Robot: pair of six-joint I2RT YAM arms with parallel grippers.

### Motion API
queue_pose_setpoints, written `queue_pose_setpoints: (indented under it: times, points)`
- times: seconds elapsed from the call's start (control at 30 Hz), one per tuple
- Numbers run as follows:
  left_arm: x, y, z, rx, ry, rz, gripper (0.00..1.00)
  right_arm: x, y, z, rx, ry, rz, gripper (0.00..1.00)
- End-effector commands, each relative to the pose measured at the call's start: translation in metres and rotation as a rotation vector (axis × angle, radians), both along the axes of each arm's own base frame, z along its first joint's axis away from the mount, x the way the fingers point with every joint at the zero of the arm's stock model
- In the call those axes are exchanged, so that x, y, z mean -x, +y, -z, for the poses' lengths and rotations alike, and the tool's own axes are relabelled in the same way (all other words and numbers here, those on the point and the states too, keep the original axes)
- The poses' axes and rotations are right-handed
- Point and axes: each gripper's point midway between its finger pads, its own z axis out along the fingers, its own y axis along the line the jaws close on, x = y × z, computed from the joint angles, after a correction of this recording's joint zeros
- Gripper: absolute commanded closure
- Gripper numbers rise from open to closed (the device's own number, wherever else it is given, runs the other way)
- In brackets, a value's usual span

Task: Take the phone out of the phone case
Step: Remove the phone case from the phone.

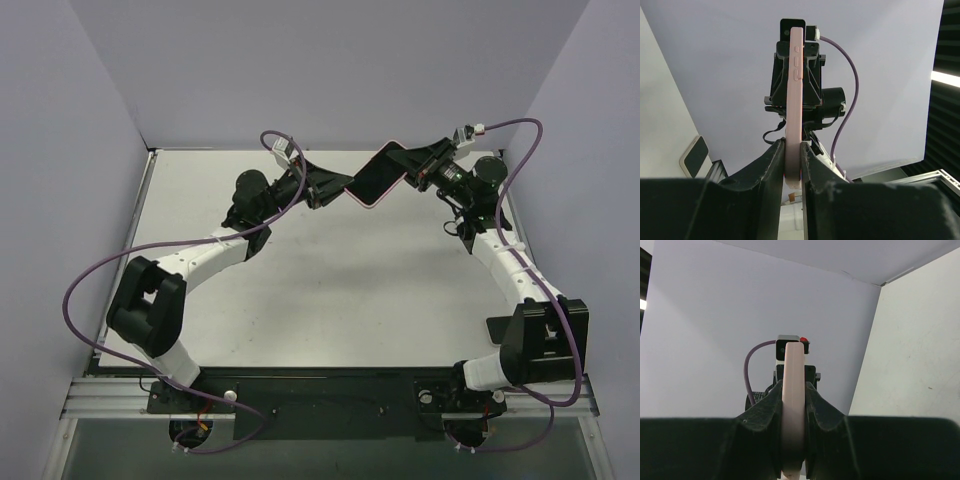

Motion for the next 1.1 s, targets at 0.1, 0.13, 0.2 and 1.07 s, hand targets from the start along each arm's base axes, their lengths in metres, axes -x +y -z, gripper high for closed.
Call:
queue_pose_setpoints:
  times: [0.1, 0.13, 0.2, 1.07]
  points:
    - [0.024, 0.015, -0.061, 0.087, -0.146, 0.009, 0.73, -0.005, -0.007, -0.03, 0.032, -0.123, 0.06, 1.0]
    - [0.024, 0.016, -0.062, 0.088, -0.147, 0.006, 0.69, -0.005, -0.008, -0.028, 0.034, -0.116, 0.06, 1.0]
    - [0.026, 0.017, -0.063, 0.085, -0.153, 0.003, 0.65, -0.004, -0.009, -0.028, 0.041, -0.118, 0.062, 1.0]
    - [0.071, 0.005, -0.061, -0.001, -0.311, 0.292, 0.61, -0.002, 0.002, -0.053, 0.037, -0.164, -0.09, 1.0]
